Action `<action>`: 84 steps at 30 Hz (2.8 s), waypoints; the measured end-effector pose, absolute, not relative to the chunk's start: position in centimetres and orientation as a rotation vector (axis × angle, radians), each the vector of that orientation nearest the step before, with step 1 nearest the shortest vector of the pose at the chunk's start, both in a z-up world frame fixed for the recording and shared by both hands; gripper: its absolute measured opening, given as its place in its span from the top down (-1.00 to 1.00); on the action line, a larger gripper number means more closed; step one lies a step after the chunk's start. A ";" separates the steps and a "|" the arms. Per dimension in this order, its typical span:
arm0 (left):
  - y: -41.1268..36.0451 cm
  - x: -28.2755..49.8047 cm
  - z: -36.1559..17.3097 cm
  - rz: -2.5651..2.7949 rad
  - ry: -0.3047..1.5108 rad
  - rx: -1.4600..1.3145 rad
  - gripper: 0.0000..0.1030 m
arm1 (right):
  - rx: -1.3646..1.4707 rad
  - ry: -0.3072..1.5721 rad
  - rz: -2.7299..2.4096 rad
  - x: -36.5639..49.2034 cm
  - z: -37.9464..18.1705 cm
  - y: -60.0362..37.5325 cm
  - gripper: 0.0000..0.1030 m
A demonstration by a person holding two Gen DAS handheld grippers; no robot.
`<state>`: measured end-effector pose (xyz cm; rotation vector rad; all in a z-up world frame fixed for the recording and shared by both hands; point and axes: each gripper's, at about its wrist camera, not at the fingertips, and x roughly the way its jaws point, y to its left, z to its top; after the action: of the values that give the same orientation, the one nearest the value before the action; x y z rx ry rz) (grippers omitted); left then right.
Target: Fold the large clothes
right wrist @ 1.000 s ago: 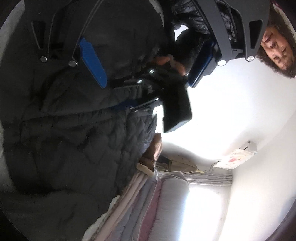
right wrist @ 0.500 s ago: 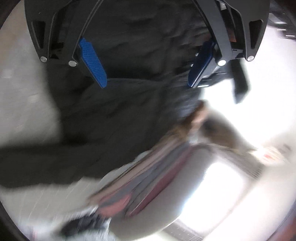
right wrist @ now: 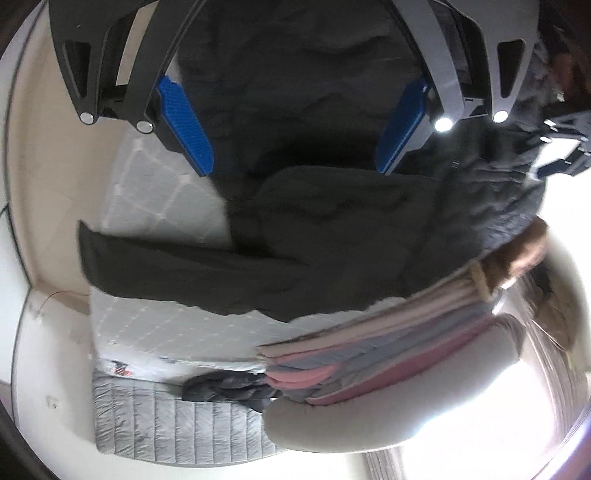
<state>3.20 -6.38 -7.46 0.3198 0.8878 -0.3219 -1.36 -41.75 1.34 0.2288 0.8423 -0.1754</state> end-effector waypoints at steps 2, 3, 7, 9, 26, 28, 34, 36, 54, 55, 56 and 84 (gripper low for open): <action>-5.3 3.4 -7.4 -0.306 0.891 0.302 -0.44 | 0.193 0.850 -0.205 -1.5 1.4 -41.7 -0.68; -4.9 3.4 -7.5 -0.299 0.891 0.292 -0.44 | 0.173 0.848 -0.219 -1.6 1.5 -41.7 -0.68; -3.4 3.3 -7.4 -0.277 0.888 0.257 -0.44 | 0.159 0.843 -0.229 -2.0 1.7 -41.8 -0.68; -2.8 3.3 -7.4 -0.269 0.880 0.237 -0.44 | 0.155 0.841 -0.231 -2.2 1.8 -42.0 -0.68; 1.0 3.8 -7.8 -0.250 0.765 0.075 -0.57 | 1.357 0.630 -0.239 -5.7 -9.9 -68.9 -0.69; 1.2 4.0 -7.7 -0.242 0.767 0.066 -0.57 | 1.498 0.563 -0.250 -5.9 -12.7 -71.4 -0.68; 1.8 4.4 -7.1 -0.213 0.783 0.031 -0.57 | 1.697 0.401 -0.303 -5.2 -17.9 -75.7 -0.69; 1.9 4.4 -6.7 -0.201 0.781 0.027 -0.57 | 1.711 0.380 -0.309 -4.5 -18.8 -76.7 -0.68; -0.2 4.7 -4.4 -0.194 0.767 0.035 -0.57 | 1.581 0.221 -0.242 -1.5 -19.1 -81.1 0.86; -0.3 4.7 -4.4 -0.195 0.763 0.039 -0.57 | 1.552 0.222 -0.247 -1.5 -18.3 -80.9 0.87; -0.3 4.7 -4.4 -0.197 0.763 0.040 -0.57 | 1.507 0.226 -0.255 -1.5 -17.2 -80.7 0.88; 11.6 4.8 -6.7 -0.080 0.740 -0.145 -0.57 | 0.847 0.300 0.192 20.6 8.9 -54.3 0.88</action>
<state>4.82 11.59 -6.73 -0.1447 0.7402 -0.0801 20.59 -54.28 8.95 0.8472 0.2997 0.1915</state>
